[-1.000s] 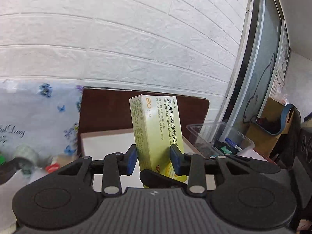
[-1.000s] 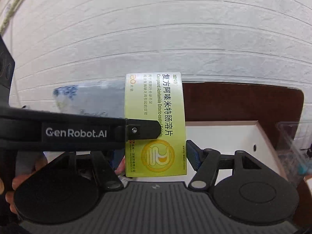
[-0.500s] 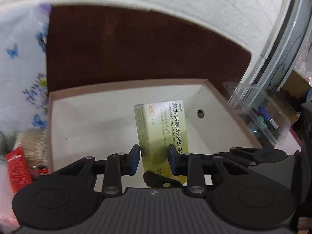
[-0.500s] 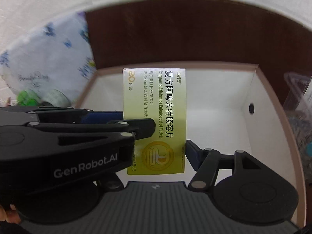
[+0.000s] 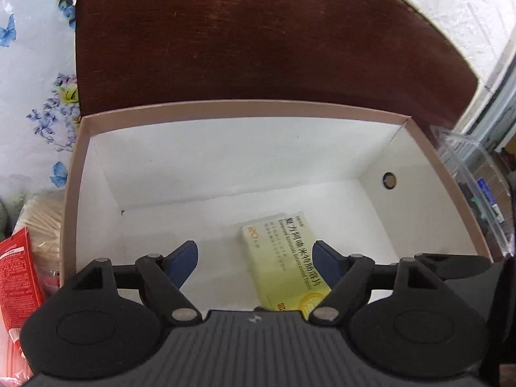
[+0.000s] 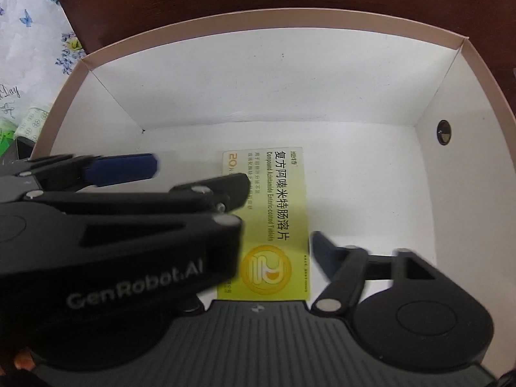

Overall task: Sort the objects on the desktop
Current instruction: 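Carry the medicine box with the left gripper into the cardboard box and release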

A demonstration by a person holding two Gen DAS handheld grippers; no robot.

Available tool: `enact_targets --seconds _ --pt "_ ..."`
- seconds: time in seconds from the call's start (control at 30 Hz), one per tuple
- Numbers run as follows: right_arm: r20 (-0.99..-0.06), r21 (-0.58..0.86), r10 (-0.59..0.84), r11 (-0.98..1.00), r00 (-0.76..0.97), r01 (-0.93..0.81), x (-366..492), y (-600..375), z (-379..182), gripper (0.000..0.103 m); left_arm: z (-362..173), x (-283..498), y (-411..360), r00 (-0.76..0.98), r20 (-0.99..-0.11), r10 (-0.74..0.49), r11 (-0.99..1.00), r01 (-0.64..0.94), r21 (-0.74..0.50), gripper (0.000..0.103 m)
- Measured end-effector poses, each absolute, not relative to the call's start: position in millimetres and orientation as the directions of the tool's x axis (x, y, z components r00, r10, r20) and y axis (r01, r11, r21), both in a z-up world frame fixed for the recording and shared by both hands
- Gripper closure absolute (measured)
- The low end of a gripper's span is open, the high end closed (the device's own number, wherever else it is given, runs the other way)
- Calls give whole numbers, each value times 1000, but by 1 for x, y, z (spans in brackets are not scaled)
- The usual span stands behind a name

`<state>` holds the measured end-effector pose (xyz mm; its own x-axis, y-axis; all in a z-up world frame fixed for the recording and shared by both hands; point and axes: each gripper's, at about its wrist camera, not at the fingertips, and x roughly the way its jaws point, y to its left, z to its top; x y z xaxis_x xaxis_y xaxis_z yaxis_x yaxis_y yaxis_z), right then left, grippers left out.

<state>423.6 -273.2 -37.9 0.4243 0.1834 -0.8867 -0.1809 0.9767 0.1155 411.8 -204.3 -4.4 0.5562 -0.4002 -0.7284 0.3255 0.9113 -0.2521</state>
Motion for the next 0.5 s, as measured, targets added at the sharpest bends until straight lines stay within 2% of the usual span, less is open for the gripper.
enact_targets --seconds 0.27,0.5 --pt "-842 129 189 980 505 -151 391 -278 -19 10 16 392 -200 585 -690 -428 898 360 -252 18" --pt "-739 85 184 980 648 -181 341 -281 32 10 59 332 -196 674 -601 -430 897 396 -197 17"
